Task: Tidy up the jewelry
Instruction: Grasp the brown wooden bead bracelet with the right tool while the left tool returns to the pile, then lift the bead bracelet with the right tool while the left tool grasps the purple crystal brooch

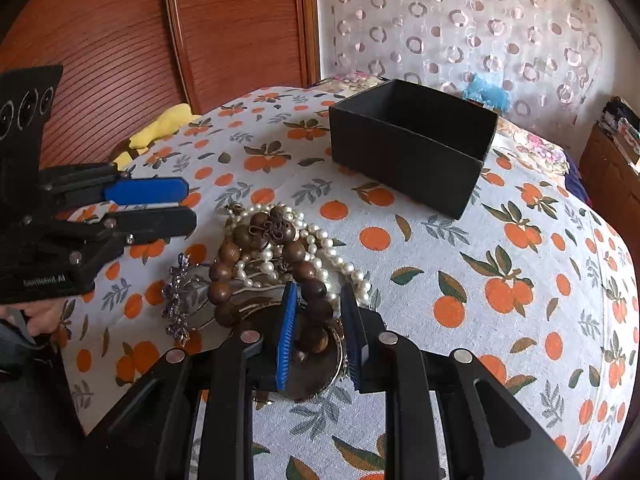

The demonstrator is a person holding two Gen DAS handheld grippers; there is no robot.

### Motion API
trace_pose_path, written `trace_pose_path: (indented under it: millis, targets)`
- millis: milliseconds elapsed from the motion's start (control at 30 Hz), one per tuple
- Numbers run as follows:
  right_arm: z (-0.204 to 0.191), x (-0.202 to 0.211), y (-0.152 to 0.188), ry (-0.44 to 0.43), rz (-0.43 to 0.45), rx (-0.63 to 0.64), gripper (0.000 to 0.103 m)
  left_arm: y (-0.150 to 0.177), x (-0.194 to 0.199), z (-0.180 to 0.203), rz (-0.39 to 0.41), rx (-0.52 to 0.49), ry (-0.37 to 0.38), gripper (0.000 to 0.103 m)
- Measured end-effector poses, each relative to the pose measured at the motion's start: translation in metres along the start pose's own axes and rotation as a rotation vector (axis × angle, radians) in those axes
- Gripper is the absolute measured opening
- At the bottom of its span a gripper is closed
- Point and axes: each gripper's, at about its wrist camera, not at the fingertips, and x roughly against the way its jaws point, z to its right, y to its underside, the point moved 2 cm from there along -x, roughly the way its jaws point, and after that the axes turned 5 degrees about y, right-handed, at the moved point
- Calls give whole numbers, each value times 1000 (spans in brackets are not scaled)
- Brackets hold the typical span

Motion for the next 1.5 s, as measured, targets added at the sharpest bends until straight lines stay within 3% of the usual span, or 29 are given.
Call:
trace_pose_path:
  millis: [100, 233, 533, 867, 967, 1067, 1133, 1367, 1433, 1500]
  targets:
    - [-5, -1, -2, -8, -6, 28, 15, 1, 0, 1, -3, -2, 0, 33]
    - [-10, 7, -2, -5, 12, 60, 15, 3, 0, -1, -5, 3, -1, 33]
    - [2, 58, -13, -1, 151, 3, 15, 4, 2, -1, -8, 5, 2, 33]
    - [23, 97, -18, 73, 251, -46, 15, 14, 2, 11, -24, -7, 27, 38]
    - [28, 99, -15, 97, 249, -52, 15, 16, 3, 14, -27, -10, 34, 51]
    - [30, 98, -11, 103, 239, -59, 15, 18, 0, 19, -40, -15, 44, 53]
    - [31, 95, -9, 105, 233, -62, 15, 20, -3, 23, -51, -26, 48, 60]
    - [31, 91, -2, 96, 222, -71, 15, 25, -14, 34, -97, -70, 46, 61]
    - [31, 91, -1, 95, 221, -72, 15, 25, -19, 36, -117, -78, 34, 69]
    - [31, 91, -1, 94, 222, -75, 15, 25, -23, 37, -129, -89, 23, 70]
